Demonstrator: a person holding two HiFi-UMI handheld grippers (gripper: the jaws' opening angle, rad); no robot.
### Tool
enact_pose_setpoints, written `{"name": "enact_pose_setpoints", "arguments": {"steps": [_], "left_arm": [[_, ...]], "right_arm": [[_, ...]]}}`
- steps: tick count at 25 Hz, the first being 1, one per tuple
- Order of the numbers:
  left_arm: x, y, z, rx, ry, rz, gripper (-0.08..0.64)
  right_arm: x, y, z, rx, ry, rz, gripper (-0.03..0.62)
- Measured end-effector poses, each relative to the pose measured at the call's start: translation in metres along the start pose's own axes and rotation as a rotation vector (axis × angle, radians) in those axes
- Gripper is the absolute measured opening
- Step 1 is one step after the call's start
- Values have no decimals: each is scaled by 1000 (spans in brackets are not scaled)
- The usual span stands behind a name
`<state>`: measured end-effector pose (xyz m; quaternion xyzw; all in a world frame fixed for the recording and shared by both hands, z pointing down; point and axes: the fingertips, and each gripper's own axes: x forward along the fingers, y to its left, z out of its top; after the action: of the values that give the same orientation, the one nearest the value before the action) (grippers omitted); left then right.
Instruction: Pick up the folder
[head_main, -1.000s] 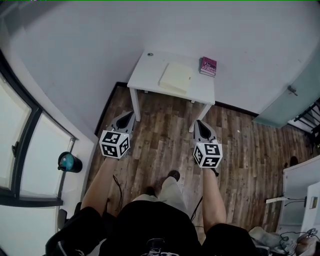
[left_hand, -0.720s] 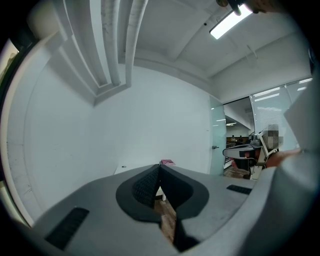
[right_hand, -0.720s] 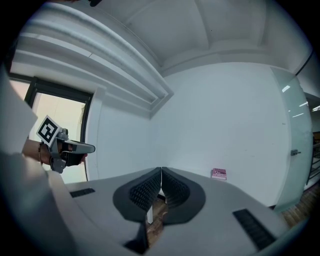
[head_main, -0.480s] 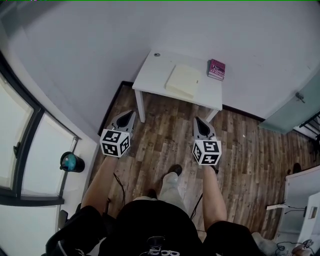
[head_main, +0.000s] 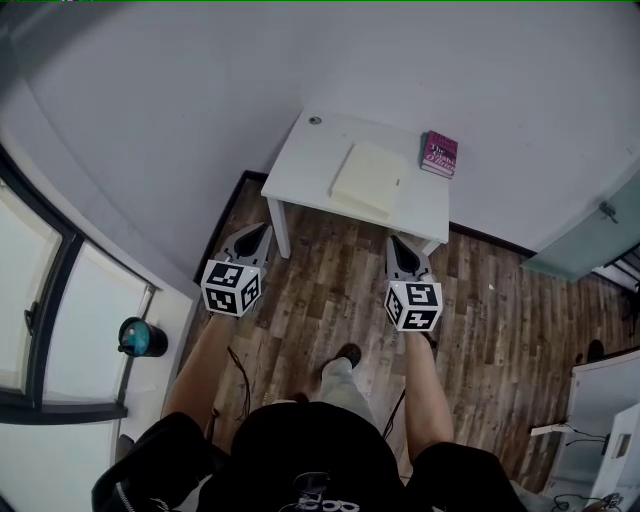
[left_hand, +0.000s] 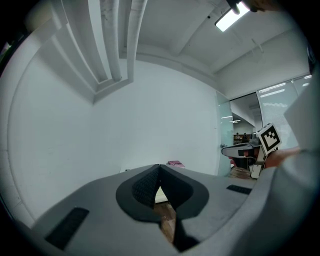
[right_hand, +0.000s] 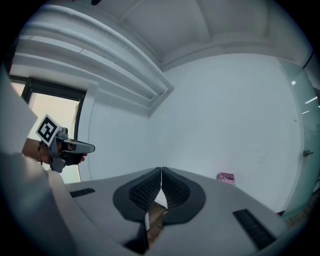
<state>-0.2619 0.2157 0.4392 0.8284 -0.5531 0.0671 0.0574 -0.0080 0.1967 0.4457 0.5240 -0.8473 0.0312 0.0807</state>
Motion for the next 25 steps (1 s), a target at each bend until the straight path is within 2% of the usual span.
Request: {"name": "enact_pose_setpoints", "arguments": {"steps": [15,25], "left_arm": [[112,13,27,-8,9,13,21],[167,-2,35,4,26,13,21]], "right_arm": [[88,-82,15,1,20,12,25],[112,-136,10,22,26,9,25]]}}
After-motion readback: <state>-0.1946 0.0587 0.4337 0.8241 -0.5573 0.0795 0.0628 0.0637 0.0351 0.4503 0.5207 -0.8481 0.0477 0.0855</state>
